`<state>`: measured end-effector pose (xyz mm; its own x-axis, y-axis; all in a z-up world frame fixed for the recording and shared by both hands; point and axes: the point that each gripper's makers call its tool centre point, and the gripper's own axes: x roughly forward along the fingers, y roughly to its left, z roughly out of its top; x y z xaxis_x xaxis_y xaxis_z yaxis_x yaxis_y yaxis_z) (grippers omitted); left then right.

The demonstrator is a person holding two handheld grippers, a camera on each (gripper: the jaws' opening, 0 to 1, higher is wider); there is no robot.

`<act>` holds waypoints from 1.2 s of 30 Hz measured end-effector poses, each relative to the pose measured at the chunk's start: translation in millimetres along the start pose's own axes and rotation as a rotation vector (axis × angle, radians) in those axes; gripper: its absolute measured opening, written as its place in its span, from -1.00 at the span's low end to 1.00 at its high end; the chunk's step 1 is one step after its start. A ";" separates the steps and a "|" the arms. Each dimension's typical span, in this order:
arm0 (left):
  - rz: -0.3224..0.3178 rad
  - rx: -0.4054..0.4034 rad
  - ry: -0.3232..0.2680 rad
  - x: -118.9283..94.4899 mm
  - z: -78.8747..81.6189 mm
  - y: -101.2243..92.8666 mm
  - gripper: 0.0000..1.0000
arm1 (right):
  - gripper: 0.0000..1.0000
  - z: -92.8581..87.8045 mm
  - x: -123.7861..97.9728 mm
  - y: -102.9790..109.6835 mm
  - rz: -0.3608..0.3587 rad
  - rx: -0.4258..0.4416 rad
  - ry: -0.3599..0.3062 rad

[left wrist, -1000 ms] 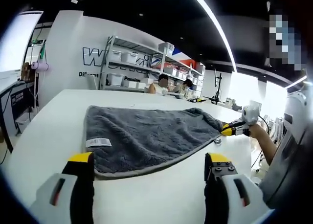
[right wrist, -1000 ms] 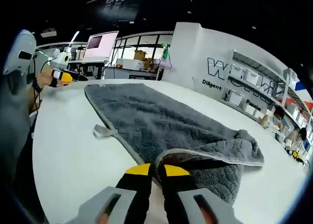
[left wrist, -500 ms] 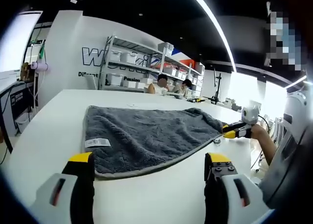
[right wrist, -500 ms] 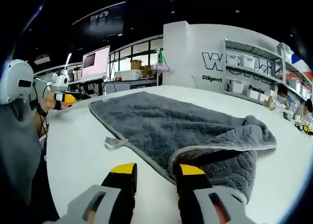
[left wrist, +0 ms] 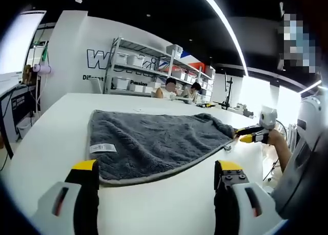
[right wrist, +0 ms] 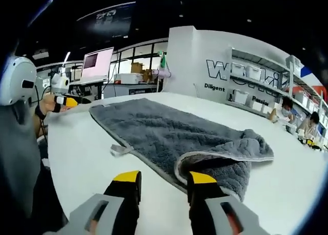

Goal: Fold the towel on the table until its edges align and the towel forms a compact rectangular stack.

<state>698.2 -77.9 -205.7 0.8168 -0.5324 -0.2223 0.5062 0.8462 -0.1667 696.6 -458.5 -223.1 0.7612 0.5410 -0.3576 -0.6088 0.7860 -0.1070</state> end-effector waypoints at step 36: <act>-0.011 0.003 0.004 2.0 -1.3 -2.9 0.97 | 0.74 -32.0 -79.7 -77.4 -0.433 0.403 -0.177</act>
<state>698.0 -81.4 -206.9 0.8102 -0.5417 -0.2241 0.5160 0.8404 -0.1660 675.9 -572.1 -216.0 0.9671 0.1615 -0.1968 -0.1302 0.9780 0.1629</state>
